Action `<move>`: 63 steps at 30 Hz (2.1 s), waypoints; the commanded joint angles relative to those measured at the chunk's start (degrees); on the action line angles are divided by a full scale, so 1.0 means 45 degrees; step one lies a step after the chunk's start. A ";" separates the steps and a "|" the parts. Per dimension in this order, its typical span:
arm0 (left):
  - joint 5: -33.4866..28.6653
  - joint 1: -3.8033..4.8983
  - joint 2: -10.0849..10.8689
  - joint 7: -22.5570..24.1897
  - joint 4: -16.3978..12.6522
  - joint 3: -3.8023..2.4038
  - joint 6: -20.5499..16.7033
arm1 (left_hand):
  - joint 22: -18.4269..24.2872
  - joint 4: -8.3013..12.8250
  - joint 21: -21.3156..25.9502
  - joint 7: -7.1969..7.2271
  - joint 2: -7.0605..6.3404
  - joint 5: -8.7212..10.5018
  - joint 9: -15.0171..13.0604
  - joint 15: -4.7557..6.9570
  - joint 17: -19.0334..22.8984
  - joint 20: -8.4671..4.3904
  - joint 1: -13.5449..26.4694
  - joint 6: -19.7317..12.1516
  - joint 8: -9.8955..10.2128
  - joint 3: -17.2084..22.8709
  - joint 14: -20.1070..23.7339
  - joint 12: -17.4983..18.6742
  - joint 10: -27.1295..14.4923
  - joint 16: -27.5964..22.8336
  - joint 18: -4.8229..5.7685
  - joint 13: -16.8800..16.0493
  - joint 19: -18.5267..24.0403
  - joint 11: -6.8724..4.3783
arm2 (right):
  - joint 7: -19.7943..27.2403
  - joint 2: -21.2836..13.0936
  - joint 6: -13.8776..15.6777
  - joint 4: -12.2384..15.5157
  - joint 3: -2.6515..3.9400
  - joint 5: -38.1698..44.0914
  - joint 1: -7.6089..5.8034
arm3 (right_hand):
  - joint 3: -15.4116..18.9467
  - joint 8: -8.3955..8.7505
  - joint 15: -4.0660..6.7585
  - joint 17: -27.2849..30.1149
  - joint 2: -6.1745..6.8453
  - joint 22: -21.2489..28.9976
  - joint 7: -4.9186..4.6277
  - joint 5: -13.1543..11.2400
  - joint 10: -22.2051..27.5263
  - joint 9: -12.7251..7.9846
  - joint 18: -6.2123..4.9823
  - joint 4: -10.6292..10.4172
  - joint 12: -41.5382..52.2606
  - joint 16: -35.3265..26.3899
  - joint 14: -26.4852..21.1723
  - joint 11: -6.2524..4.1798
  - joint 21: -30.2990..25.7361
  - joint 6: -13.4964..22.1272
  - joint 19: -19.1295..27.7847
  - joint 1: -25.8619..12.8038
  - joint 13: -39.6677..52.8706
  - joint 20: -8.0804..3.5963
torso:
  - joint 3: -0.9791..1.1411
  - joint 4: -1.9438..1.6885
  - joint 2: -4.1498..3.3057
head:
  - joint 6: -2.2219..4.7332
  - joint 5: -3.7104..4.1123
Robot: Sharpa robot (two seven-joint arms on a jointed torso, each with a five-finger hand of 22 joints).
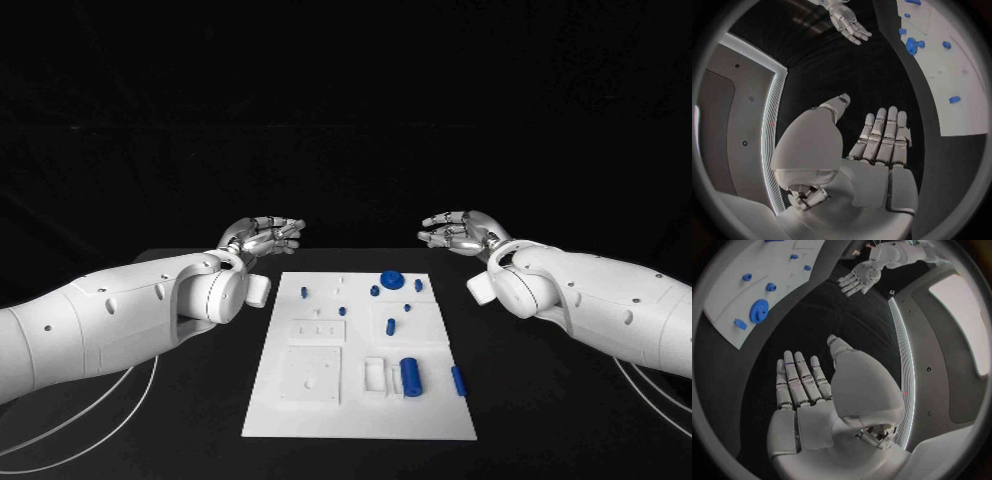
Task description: Assemble the parts on the task board
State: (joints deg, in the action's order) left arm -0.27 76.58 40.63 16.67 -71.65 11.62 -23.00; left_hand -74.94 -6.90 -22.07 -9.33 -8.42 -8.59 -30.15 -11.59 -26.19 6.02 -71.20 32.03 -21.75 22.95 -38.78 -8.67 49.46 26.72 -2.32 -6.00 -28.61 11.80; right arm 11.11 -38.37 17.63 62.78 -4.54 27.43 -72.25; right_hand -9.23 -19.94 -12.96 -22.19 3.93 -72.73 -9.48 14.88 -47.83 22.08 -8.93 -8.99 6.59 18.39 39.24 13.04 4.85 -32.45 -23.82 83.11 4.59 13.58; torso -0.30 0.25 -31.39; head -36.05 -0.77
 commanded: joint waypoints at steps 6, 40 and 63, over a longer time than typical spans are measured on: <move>0.0705 0.0157 0.0319 0.0371 -0.0443 -0.0058 0.1281 | -0.0100 0.2452 -0.0835 -0.0434 0.0759 -0.0744 0.0517 0.1017 -0.0129 -0.0739 -0.0376 0.1990 -0.0039 0.0514 -0.2707 -0.0389 0.2282 0.0968 -0.0607 -0.0030 -0.2382 -0.0625 | -0.0116 0.0550 -0.0929 -0.0762 0.0245 0.7126 -0.0246 | -0.4760 -0.0550 0.2316 -0.1883 0.0441 -0.0080 -0.0347 0.1532 -0.3659 -0.0130 -0.1348 0.4589 0.0559 0.2482 0.5601 -0.1121 0.2023 -0.3139 -0.5823 -0.2100 0.0262 -0.0566 | 0.0032 -0.0134 -0.0254 | 0.0128 0.0060; 0.0789 0.0745 0.1674 0.0321 -0.3401 -0.0331 0.1333 | -0.0110 0.5126 -0.1011 -0.0394 0.0770 -0.0174 0.1171 0.1164 -0.0165 -0.1201 0.1469 0.2606 0.0508 0.1871 -0.3147 0.0351 0.3189 0.0748 -0.0188 0.0075 -0.2809 -0.0758 | -0.2742 0.1070 -0.2898 0.0801 0.0291 1.5754 -0.1174 | -0.4759 -0.0262 0.3040 -0.6573 0.1166 -0.0815 0.0026 0.1697 -0.4319 0.0206 -0.1348 0.5735 -0.0417 0.9129 0.8242 -0.1609 0.7600 -0.3709 -1.0354 -0.3311 0.0478 -0.3208 | -0.0107 -0.1076 -0.1777 | 0.0631 0.0738; 0.0789 0.0872 0.1769 0.0257 -0.3573 -0.0373 0.1208 | -0.0122 0.5114 -0.1023 -0.0388 0.0742 0.0012 0.1195 0.1168 -0.0182 -0.1207 0.1622 0.2619 0.0528 0.1872 -0.3152 0.0418 0.3244 0.0730 -0.0196 0.0076 -0.2802 -0.0769 | -0.3036 0.1288 -0.3016 0.0561 0.0206 1.6301 -0.1165 | -0.5104 -0.0203 0.3049 -0.6402 0.1404 -0.0778 0.0040 0.1119 -0.4441 0.0282 -0.1348 0.5710 -0.0524 0.9393 0.8210 -0.1619 0.7933 -0.3836 -1.0289 -0.3471 0.0515 -0.3216 | -0.0136 -0.1072 -0.2139 | 0.0775 0.0752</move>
State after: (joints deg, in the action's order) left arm 3.04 80.36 48.62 17.43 -87.59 9.99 -17.75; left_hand -74.92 15.99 -26.39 -10.95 -5.05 -8.83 -24.85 -6.20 -26.95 1.03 -64.45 43.41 -19.76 31.35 -52.88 -7.14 63.58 30.39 -3.09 -5.74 -41.37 8.38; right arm -2.17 -32.72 4.65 65.36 -3.59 99.44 -77.50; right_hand -31.86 -21.07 0.69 -51.04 10.12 -74.94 -9.23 20.19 -67.42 23.30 -12.25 16.62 4.42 60.46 76.52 5.68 40.27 -49.39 -70.19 67.87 6.81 -0.72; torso -0.87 -4.66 -40.72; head -32.62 2.72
